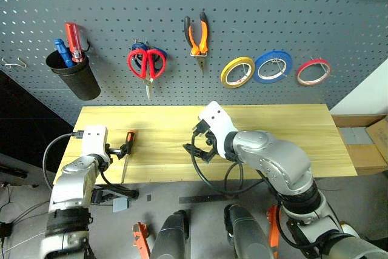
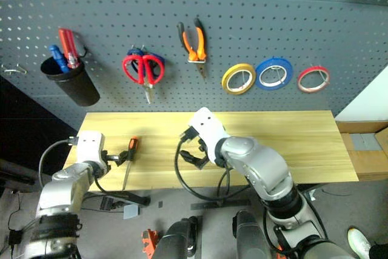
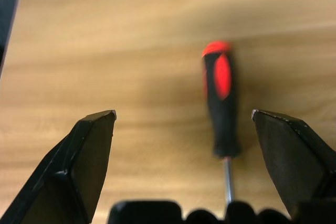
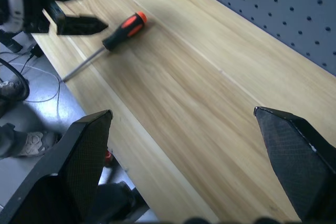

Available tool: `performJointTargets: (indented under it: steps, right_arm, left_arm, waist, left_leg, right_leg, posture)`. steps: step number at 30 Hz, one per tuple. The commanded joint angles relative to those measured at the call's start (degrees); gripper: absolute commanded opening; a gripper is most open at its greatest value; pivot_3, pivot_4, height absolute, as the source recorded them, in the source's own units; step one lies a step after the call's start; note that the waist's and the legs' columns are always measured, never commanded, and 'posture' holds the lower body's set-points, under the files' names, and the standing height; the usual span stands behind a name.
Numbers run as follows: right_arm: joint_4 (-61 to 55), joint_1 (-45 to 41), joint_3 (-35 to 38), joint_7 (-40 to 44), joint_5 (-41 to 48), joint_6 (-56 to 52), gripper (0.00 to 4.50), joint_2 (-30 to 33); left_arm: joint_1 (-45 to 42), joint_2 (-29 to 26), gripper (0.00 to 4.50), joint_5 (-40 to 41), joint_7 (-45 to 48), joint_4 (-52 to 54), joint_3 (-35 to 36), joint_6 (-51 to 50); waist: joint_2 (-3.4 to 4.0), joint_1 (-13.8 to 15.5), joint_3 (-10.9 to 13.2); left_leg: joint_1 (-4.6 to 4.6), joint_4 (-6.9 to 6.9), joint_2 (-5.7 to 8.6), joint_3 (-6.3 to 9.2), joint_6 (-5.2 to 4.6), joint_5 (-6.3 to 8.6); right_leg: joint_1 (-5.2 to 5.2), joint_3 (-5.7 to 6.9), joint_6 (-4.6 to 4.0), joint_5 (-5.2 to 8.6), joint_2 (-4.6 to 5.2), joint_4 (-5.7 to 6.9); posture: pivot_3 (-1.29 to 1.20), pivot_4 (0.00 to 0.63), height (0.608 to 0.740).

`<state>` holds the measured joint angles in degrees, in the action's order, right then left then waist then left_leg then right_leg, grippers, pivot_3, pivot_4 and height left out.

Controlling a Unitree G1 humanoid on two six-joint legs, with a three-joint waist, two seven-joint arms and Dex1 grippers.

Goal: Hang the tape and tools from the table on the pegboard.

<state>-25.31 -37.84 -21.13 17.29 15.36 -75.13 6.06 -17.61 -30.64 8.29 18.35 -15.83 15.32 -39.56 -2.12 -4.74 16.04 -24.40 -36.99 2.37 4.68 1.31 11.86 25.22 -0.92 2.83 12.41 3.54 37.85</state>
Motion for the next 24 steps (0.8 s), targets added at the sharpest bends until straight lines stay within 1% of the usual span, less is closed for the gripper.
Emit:
performJointTargets:
  steps: [1, 7, 10, 12, 14, 15, 22, 24]
  right_arm:
    - [0.4, -3.0, 0.3, -0.1, 0.4, 0.1, 4.5, -1.1]
    - [1.9, -6.8, 0.0, 1.1, 1.0, 0.7, 4.5, -1.7]
    - [2.4, -7.4, -0.6, 1.6, 1.1, 1.1, 4.5, -1.7]
    - [2.4, -7.5, -1.0, 1.9, 1.1, 1.4, 4.5, -1.6]
    - [2.5, -7.8, -1.0, 2.0, 1.1, 1.5, 4.5, -1.4]
    - [2.6, -7.9, -1.0, 2.1, 1.1, 1.6, 4.5, -1.4]
    - [3.9, -9.5, -0.5, 2.8, 0.5, 3.8, 4.5, 0.3]
    - [4.0, -10.1, -0.4, 3.4, 0.5, 4.8, 4.5, 1.2]
  left_arm:
    - [-3.9, -1.4, 4.47, -1.2, 2.2, -6.4, -2.6, 3.0]
    - [-11.0, -0.7, 4.47, -3.2, 4.1, -17.3, -6.8, 5.3]
    - [-12.5, 0.0, 4.47, -3.3, 3.4, -20.2, -7.4, 5.0]
    - [-12.7, 0.4, 4.12, -3.2, 2.5, -21.3, -7.0, 4.7]
    - [-12.7, 1.0, 3.65, -2.3, 1.8, -21.6, -5.7, 4.0]
    - [-12.7, 1.2, 3.25, -1.8, 1.6, -21.7, -5.2, 3.7]
    - [-10.3, 1.9, 0.89, -0.8, -0.9, -19.8, -3.2, 3.3]
    - [-8.8, 2.7, 0.8, -0.4, -1.4, -15.5, -2.8, 4.1]
  waist:
    - [-0.01, 0.0, 0.0]
    - [-0.03, -0.1, 0.1]
    - [-0.05, -0.2, 0.1]
    - [-0.05, -0.3, 0.1]
    - [-0.05, -0.3, 0.1]
    - [-0.05, -0.3, 0.1]
    - [-0.06, -0.4, 0.1]
    - [-0.06, -0.4, 0.1]
  left_leg:
    - [0.0, 0.01, 0.0, 0.0, 0.0, 0.0]
    - [0.0, 0.12, -0.02, 0.0, 0.06, 0.04]
    - [-0.01, 0.14, -0.02, 0.0, 0.08, 0.06]
    - [-0.01, 0.15, -0.02, -0.01, 0.11, 0.09]
    - [-0.01, 0.16, -0.02, -0.01, 0.12, 0.1]
    - [-0.01, 0.17, -0.04, 0.0, 0.12, 0.1]
    - [0.0, 0.16, -0.04, 0.01, 0.13, 0.1]
    - [0.0, 0.17, -0.04, 0.0, 0.13, 0.1]
  right_leg:
    - [0.0, -0.01, -0.01, -0.01, 0.0, 0.0]
    - [0.07, -0.01, -0.13, -0.08, 0.02, -0.04]
    - [0.07, -0.02, -0.13, -0.08, 0.03, -0.07]
    - [0.07, -0.04, -0.13, -0.08, 0.05, -0.1]
    - [0.08, -0.04, -0.13, -0.08, 0.07, -0.11]
    - [0.08, -0.03, -0.13, -0.08, 0.07, -0.1]
    - [0.07, -0.02, -0.13, -0.08, 0.07, -0.09]
    - [0.07, -0.03, -0.13, -0.08, 0.07, -0.1]
  posture:
    - [-0.11, 0.323, 0.74]
    - [-0.13, 0.322, 0.74]
    - [-0.14, 0.317, 0.74]
    - [-0.14, 0.313, 0.74]
    - [-0.14, 0.31, 0.74]
    - [-0.14, 0.306, 0.74]
    - [-0.15, 0.275, 0.74]
    - [-0.15, 0.264, 0.74]
